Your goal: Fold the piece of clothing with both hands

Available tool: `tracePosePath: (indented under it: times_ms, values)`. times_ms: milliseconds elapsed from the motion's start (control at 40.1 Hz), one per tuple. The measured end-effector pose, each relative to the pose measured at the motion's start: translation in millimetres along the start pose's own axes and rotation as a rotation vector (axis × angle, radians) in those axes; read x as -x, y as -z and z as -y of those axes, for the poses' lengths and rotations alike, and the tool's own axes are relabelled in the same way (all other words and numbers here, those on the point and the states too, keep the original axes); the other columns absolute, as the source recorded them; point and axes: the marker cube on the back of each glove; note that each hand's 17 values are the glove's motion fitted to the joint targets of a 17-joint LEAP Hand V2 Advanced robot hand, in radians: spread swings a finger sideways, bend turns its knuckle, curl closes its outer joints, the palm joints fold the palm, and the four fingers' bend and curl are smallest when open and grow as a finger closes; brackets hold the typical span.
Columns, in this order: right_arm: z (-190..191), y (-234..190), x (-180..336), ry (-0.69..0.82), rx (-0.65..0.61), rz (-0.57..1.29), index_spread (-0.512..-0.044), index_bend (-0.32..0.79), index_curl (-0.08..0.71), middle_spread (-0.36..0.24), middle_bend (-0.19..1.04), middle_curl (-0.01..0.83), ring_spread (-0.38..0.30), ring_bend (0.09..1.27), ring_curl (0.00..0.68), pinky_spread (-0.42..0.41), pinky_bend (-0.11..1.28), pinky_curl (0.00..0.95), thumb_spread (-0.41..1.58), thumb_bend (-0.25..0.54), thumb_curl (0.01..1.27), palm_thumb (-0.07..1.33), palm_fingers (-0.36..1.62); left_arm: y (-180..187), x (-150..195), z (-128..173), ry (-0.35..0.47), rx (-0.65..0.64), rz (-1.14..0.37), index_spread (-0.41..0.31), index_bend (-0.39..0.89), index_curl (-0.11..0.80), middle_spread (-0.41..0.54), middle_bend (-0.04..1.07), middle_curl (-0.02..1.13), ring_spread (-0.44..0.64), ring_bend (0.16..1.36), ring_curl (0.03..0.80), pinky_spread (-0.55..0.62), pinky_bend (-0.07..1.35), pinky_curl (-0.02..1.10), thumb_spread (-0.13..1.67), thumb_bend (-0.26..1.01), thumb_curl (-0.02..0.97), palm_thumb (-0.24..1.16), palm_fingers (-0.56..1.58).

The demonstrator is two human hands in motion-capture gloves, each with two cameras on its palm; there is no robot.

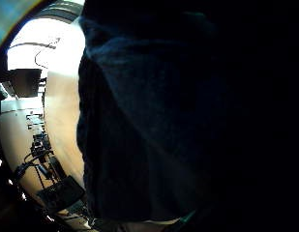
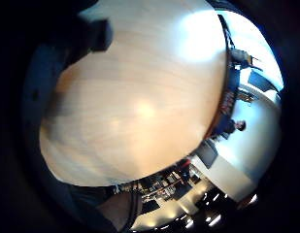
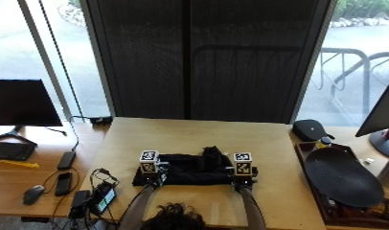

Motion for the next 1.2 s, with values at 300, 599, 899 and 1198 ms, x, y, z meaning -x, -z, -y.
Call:
tracePosePath:
  times_ms: [300, 599, 899, 1198]
  values:
    - [19.3, 6.5, -10.8, -0.007, -0.302, -0.168, -0.371, 0.11, 0.250, -0.105, 0.19, 0.273, -0.143, 0.70, 0.410, -0.093, 0.79, 0.377, 1.24, 0.126, 0.43, 1.03, 0.71, -1.9, -2.7, -9.4, -0.006, 0.080, -0.030, -0.134, 0.19, 0.437, 0.030, 0.15, 0.32, 0.25, 0.45, 0.336, 0.33, 0.44, 0.34, 1.43, -0.01, 0.211, 0.21, 0.30]
    - [32.0, 6.8, -9.9, 0.062, -0.598, -0.336, -0.314, 0.15, 0.331, -0.146, 0.14, 0.310, -0.217, 0.51, 0.376, -0.141, 0.66, 0.356, 1.14, 0.113, 0.51, 1.11, 0.82, -2.7, -10.1, -11.5, -0.051, 0.089, -0.108, -0.134, 0.19, 0.447, 0.032, 0.16, 0.32, 0.27, 0.44, 0.330, 0.34, 0.45, 0.35, 1.45, -0.01, 0.208, 0.18, 0.29]
    - [63.3, 49.7, -9.3, -0.106, -0.637, -0.077, -0.307, 0.12, 0.306, -0.165, 0.13, 0.305, -0.277, 0.56, 0.381, -0.216, 0.68, 0.365, 1.18, 0.135, 0.54, 1.19, 1.04, -2.9, -16.0, -1.4, 0.044, 0.036, -0.027, -0.134, 0.19, 0.453, 0.029, 0.16, 0.32, 0.29, 0.43, 0.326, 0.36, 0.44, 0.36, 1.45, 0.00, 0.211, 0.18, 0.28]
    - [66.3, 150.9, 88.0, 0.077, -0.851, 0.418, -0.308, 0.18, 0.346, -0.178, 0.12, 0.287, -0.278, 0.48, 0.374, -0.192, 0.64, 0.369, 1.20, 0.088, 0.53, 1.15, 1.04, 2.3, -76.8, 5.6, -0.128, 0.117, -0.345, -0.134, 0.20, 0.459, 0.024, 0.16, 0.32, 0.29, 0.42, 0.324, 0.37, 0.41, 0.35, 1.45, 0.00, 0.222, 0.21, 0.28]
